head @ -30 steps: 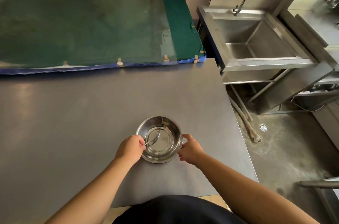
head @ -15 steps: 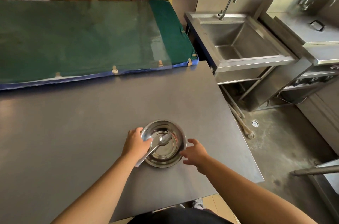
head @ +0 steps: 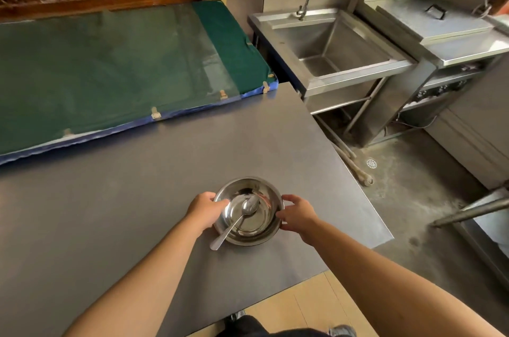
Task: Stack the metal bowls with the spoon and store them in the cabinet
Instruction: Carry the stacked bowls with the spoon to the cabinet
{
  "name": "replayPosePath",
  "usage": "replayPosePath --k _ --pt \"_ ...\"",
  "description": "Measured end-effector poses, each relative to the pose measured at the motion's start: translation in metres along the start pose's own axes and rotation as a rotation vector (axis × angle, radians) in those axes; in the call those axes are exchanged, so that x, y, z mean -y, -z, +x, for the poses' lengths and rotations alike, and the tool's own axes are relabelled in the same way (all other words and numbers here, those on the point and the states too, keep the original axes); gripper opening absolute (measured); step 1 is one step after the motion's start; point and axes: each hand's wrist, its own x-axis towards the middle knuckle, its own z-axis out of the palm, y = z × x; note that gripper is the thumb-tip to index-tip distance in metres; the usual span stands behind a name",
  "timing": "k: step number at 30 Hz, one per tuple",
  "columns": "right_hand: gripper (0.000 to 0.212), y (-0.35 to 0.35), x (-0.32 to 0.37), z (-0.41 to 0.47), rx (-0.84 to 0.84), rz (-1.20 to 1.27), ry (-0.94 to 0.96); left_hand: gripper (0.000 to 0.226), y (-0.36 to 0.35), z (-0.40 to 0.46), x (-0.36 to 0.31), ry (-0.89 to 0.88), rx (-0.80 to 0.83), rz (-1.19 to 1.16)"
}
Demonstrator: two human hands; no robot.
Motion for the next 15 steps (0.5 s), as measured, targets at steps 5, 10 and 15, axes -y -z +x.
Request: replayPosePath --k 5,10,15 --pt "0.070 0.030 0.003 -0.016 -0.004 -0.017 0.052 0.022 -0.008 -0.026 -0.023 -0.044 0.018 -0.088" --pt "0.062 0.085 0.008 -0.038 -0.040 0.030 0.125 0.024 -0.032 -0.058 -0.061 -0.131 0.057 -0.138" --pt "0.059 0.166 0.002 -0.071 -0.093 0.035 0.212 0.020 -0.080 -0.101 -0.109 -0.251 0.062 -0.120"
